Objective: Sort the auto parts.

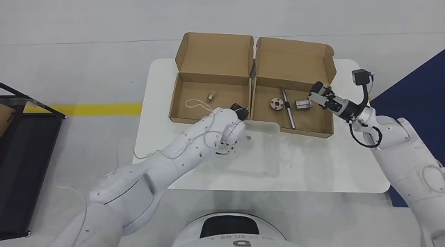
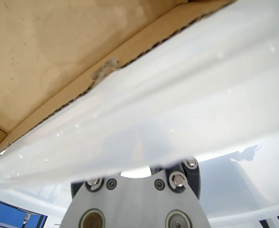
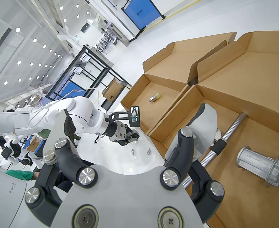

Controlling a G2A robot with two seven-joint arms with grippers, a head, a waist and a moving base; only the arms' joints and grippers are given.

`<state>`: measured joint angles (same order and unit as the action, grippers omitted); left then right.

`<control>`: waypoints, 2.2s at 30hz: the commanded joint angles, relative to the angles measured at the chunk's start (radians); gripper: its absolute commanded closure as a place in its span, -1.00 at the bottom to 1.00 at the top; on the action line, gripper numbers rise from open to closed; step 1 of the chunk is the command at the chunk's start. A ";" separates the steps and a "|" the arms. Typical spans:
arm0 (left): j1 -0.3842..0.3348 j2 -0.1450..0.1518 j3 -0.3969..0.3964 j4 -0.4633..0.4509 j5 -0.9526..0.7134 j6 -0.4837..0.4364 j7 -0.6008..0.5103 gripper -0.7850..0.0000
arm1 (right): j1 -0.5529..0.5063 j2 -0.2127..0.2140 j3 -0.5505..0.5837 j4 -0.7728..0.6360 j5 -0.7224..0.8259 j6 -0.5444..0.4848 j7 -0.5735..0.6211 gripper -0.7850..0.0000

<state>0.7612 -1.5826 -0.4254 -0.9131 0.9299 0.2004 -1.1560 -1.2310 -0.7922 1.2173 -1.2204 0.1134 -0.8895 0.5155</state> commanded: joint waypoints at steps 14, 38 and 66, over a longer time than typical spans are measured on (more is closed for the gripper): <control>0.080 0.056 -0.077 -0.159 0.057 -0.064 -0.066 0.36 | 0.000 0.000 0.000 0.000 0.000 0.000 0.000 -1.00; 0.100 0.029 -0.094 -0.171 0.017 -0.149 -0.022 -0.74 | 0.000 0.000 0.000 0.000 0.000 0.000 0.000 -1.00; 0.043 -0.058 -0.030 0.023 0.044 -0.130 -0.022 0.59 | 0.000 0.000 0.000 0.000 0.000 0.000 0.000 -1.00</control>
<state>0.8027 -1.6389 -0.4581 -0.8861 0.9664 0.0680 -1.1816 -1.2310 -0.7922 1.2173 -1.2204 0.1134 -0.8895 0.5155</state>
